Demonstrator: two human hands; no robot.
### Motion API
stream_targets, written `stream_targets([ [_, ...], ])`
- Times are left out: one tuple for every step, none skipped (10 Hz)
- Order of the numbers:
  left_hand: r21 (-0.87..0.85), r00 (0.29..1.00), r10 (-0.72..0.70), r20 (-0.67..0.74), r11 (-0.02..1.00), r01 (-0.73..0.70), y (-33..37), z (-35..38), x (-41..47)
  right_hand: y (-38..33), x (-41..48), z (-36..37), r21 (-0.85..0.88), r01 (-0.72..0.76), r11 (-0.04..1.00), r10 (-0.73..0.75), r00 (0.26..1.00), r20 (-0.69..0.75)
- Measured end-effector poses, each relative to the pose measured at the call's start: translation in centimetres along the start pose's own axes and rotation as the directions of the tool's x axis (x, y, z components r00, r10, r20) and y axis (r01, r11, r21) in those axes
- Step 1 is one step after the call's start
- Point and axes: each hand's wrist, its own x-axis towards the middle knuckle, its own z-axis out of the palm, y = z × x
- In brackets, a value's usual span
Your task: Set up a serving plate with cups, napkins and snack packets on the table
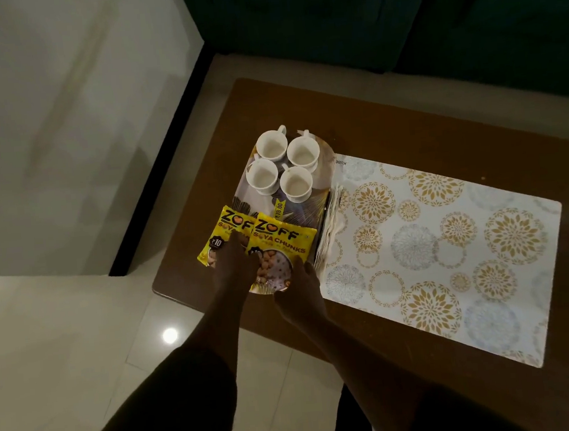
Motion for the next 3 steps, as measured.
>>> stream_targets([
  [0.036, 1.000, 0.028, -0.013, 0.999, -0.027, -0.4, -0.1, 0.3, 0.2, 0.1, -0.2, -0.027, 0.017, 1.000, -0.017, 1.000, 0.004],
  [0.043, 0.998, 0.036, -0.056, 0.998, -0.034, -0.4, -0.4, 0.0, 0.5, -0.5, -1.0, -0.054, 0.050, 0.997, -0.050, 0.999, 0.004],
  [0.010, 0.987, 0.030, -0.159, 1.000, -0.029, 0.2, -0.6, -0.8, 0.6, -1.7, -2.0, -0.070, 0.157, 0.985, -0.162, 0.985, -0.066],
])
